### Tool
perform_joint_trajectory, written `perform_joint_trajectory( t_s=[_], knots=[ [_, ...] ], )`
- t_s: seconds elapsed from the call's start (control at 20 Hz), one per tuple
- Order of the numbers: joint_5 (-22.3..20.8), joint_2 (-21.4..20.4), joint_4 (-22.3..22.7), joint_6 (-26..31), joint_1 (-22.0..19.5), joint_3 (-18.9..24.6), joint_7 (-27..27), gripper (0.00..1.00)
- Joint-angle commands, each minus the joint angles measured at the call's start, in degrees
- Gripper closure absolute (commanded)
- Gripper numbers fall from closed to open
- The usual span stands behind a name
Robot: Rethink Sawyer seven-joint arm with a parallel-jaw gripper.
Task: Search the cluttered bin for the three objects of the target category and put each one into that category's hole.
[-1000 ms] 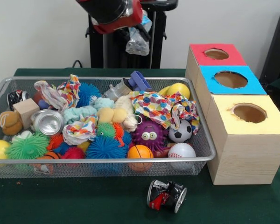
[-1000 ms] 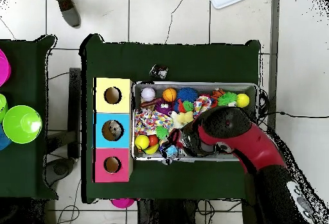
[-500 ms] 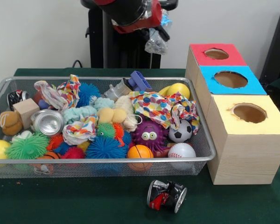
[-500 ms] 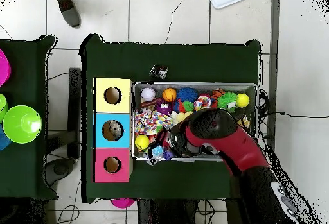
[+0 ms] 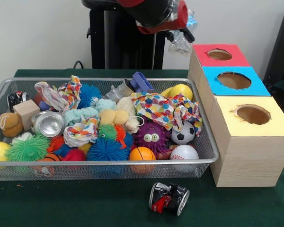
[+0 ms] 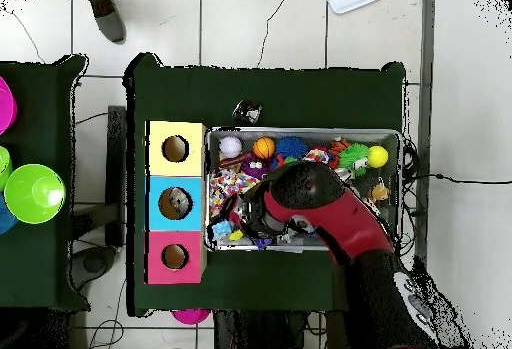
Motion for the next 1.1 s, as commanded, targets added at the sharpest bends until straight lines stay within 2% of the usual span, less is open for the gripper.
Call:
perform_joint_trajectory(
  t_s=[0.05, 0.4, 0.6, 0.65, 0.9, 0.95, 1.1],
  knots=[
    [5.4, 1.6, 0.3, -3.7, 1.5, 1.7, 16.2, 1.0],
    [6.5, 2.2, -1.7, -2.7, 2.5, 1.9, 17.4, 1.0],
    [7.7, 2.6, -2.0, -3.4, 2.7, 2.4, 16.9, 1.0],
    [8.6, 1.8, -0.8, -3.9, 3.1, 2.5, 16.9, 1.0],
    [9.3, 4.0, -3.6, -4.2, 3.8, 2.9, 17.2, 1.0],
    [9.0, 5.8, -5.3, -4.4, 3.5, 2.9, 17.0, 1.0],
    [9.8, 5.1, -5.1, -4.7, 4.8, 2.9, 17.8, 1.0]
  ],
)
